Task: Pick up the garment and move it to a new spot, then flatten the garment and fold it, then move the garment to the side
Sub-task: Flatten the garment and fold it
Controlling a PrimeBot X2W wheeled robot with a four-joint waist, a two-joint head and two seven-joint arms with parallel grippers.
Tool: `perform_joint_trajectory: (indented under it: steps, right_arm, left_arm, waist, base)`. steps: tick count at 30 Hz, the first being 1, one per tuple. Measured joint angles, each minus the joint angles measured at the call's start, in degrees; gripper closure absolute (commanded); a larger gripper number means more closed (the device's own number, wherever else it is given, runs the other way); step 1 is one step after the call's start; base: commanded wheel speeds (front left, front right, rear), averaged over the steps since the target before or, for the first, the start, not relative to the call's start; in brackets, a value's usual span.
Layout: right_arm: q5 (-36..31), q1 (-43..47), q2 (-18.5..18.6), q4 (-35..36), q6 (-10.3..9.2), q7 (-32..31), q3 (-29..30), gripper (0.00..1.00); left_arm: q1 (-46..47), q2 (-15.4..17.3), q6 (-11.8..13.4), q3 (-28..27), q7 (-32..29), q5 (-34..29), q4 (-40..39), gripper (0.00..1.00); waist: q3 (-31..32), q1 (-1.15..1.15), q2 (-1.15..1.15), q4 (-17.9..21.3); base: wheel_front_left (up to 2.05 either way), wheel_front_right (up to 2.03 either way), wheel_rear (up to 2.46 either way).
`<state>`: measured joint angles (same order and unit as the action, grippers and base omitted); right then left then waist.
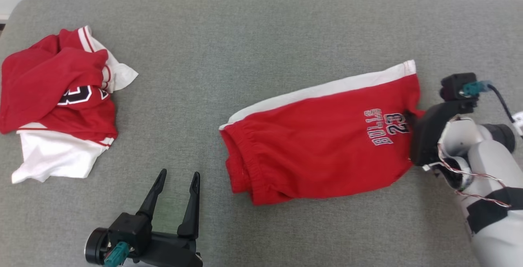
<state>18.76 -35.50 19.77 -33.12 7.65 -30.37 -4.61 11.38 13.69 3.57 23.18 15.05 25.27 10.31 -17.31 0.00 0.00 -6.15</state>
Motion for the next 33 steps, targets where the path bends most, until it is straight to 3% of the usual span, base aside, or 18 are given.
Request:
perform_joint_trajectory:
  steps: [10,17,24,33]
  right_arm:
    - [-7.7,4.42,4.49,4.85,-0.07,2.88,10.69,1.0]
    - [-10.24,6.1,6.86,9.43,-0.08,3.28,14.44,1.0]
    - [-10.53,7.21,5.43,15.03,-0.09,1.51,10.8,1.0]
    - [-7.39,10.5,1.83,23.03,-0.09,-4.02,0.62,1.0]
  left_arm:
    - [-0.69,-0.46,-0.97,-0.67,0.0,-0.34,0.6,0.0]
    - [-0.81,-0.49,-1.26,-0.73,0.0,-0.66,0.36,0.0]
    - [-0.8,-0.62,-1.52,-0.76,0.0,-0.92,0.56,0.0]
    - [-1.98,-1.0,-1.64,-0.75,0.0,-0.7,1.34,0.0]
  waist:
    - [1.9,0.0,0.0,3.6]
    - [2.7,0.0,0.0,5.45]
    - [3.62,0.0,0.0,5.72]
    - [5.94,0.0,0.0,5.42]
  base:
    - [0.0,0.0,0.0]
    - [0.0,0.0,0.0]
    - [0.0,0.0,0.0]
    - [0.0,0.0,0.0]
